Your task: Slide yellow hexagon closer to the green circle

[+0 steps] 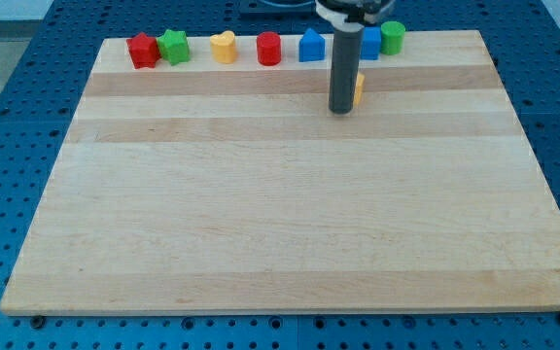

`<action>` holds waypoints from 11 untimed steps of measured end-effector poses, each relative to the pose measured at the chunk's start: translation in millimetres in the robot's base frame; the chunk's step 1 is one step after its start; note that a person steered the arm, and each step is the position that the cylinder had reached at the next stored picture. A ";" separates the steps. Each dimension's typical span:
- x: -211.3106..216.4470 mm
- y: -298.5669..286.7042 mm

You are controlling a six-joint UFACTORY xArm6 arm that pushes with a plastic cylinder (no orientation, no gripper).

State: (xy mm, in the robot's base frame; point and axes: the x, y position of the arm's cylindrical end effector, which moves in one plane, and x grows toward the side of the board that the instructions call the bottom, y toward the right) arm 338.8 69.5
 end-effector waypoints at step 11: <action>-67.3 107.5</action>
